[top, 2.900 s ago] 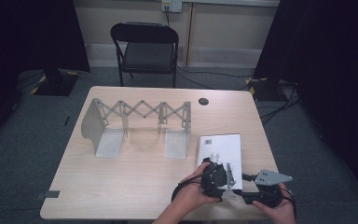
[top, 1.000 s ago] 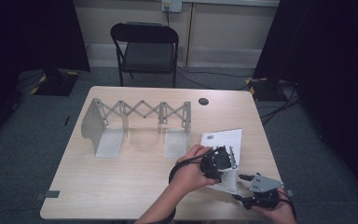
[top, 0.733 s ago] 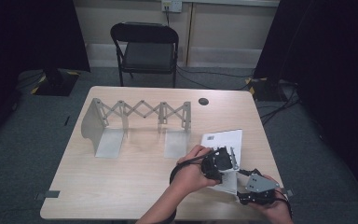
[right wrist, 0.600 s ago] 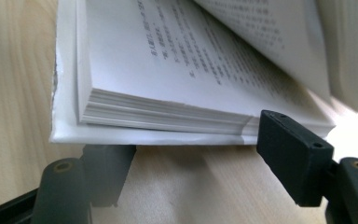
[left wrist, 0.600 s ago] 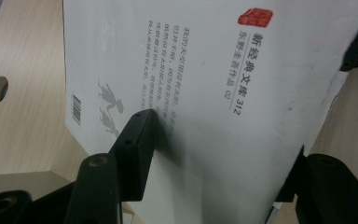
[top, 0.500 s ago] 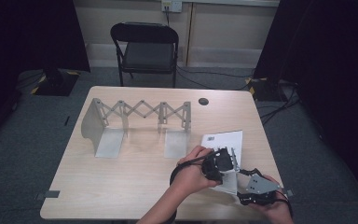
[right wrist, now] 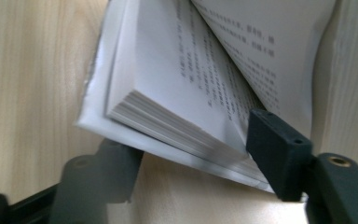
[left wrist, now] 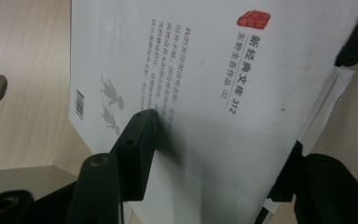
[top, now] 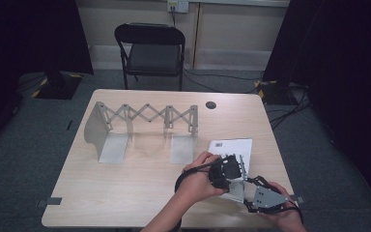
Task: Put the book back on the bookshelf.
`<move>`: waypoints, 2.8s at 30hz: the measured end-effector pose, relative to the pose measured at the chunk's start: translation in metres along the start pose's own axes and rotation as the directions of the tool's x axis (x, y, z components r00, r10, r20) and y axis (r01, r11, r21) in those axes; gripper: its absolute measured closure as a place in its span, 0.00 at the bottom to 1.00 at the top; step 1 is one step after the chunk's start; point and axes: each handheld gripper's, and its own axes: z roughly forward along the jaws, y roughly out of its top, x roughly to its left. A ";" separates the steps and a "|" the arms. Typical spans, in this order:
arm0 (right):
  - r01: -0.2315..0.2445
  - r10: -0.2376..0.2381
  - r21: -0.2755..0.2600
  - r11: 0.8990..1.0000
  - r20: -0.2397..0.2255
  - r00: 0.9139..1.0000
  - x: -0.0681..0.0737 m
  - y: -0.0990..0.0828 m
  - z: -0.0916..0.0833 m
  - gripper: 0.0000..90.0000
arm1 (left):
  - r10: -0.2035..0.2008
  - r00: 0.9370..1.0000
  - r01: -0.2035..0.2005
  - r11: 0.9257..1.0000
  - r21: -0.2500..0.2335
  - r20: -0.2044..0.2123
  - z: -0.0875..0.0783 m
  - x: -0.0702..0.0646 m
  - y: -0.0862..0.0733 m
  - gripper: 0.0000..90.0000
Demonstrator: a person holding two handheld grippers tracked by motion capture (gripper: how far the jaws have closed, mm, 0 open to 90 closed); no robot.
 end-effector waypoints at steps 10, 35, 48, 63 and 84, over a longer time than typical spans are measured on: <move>0.025 -0.022 0.048 0.999 -0.044 0.999 -0.010 0.021 -0.010 0.57 | 0.007 0.999 -0.003 0.993 -0.114 0.034 -0.003 -0.001 -0.011 0.40; -0.175 0.174 0.009 0.984 -0.181 0.968 -0.063 0.037 -0.045 0.69 | -0.214 0.971 0.236 0.931 -0.277 0.109 -0.059 0.022 -0.088 0.37; -0.235 0.229 0.007 0.972 -0.239 0.944 -0.075 0.037 -0.056 0.71 | -0.285 0.939 0.323 0.922 -0.213 0.193 -0.016 0.018 -0.115 0.32; -0.282 0.272 -0.003 0.959 -0.260 0.927 -0.086 0.035 -0.066 0.75 | -0.335 0.920 0.369 0.915 -0.161 0.205 0.015 0.010 -0.142 0.25; -0.319 0.303 -0.008 0.948 -0.290 0.908 -0.105 0.033 -0.088 0.86 | -0.336 0.915 0.371 0.919 -0.137 0.224 0.030 0.006 -0.146 0.19</move>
